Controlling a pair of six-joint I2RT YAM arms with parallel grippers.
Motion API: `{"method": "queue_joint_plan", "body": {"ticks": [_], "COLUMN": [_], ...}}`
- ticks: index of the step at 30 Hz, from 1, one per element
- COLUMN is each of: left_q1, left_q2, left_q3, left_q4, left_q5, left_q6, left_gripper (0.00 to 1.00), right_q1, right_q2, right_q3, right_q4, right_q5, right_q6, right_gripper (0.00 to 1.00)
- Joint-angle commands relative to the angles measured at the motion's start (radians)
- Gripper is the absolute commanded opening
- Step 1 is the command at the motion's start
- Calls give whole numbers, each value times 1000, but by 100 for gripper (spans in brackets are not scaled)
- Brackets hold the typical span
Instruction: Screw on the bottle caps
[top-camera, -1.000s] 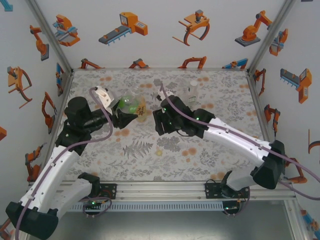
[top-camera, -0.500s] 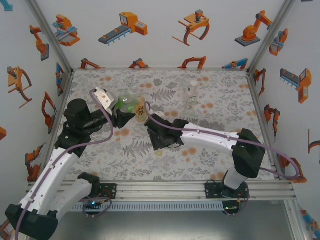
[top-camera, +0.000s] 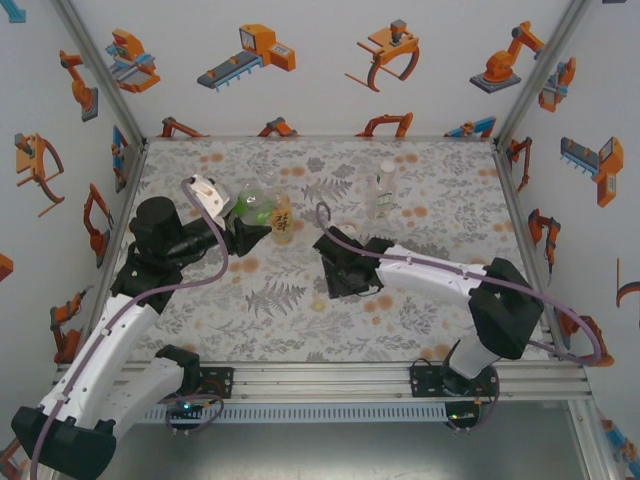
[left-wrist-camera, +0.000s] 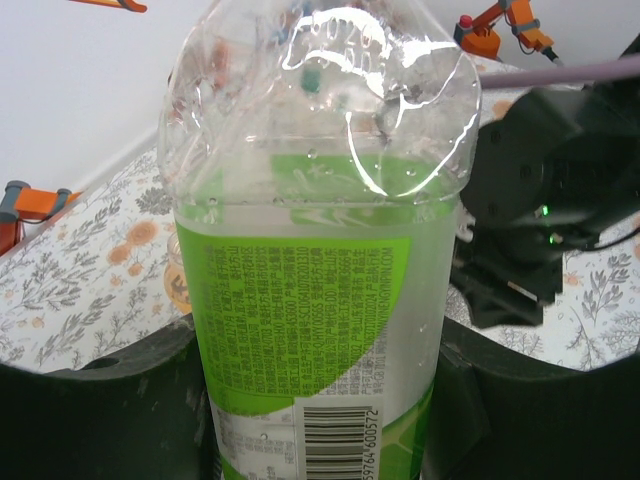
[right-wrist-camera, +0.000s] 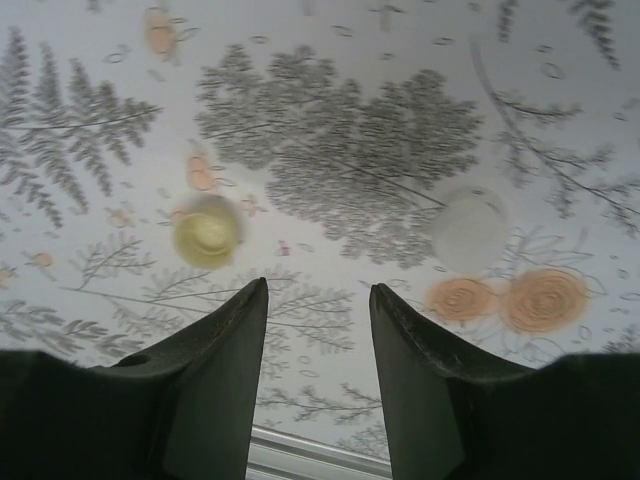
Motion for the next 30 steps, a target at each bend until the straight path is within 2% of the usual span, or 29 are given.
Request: {"method": "queue_joint_plan", "body": {"ticks": [1,7,30], "left_q1": [6,5,5], "left_q2": [-2,4,9], "left_q3": [1,3,3], "left_q4": [0,2,3], "left_q5": [17,23,33], "left_q6": [13,7,5], "left_gripper": [0,0,0], "right_q1": [-64,-155,-160], "right_q2": [-72,-110,81], "right_q3": [-59,-124,-21], "right_q4": [-19,-14,12], "right_q5": [-10,-42,7], "right_q6": [13,-2,-42], "right_gripper": [45,45,49]}}
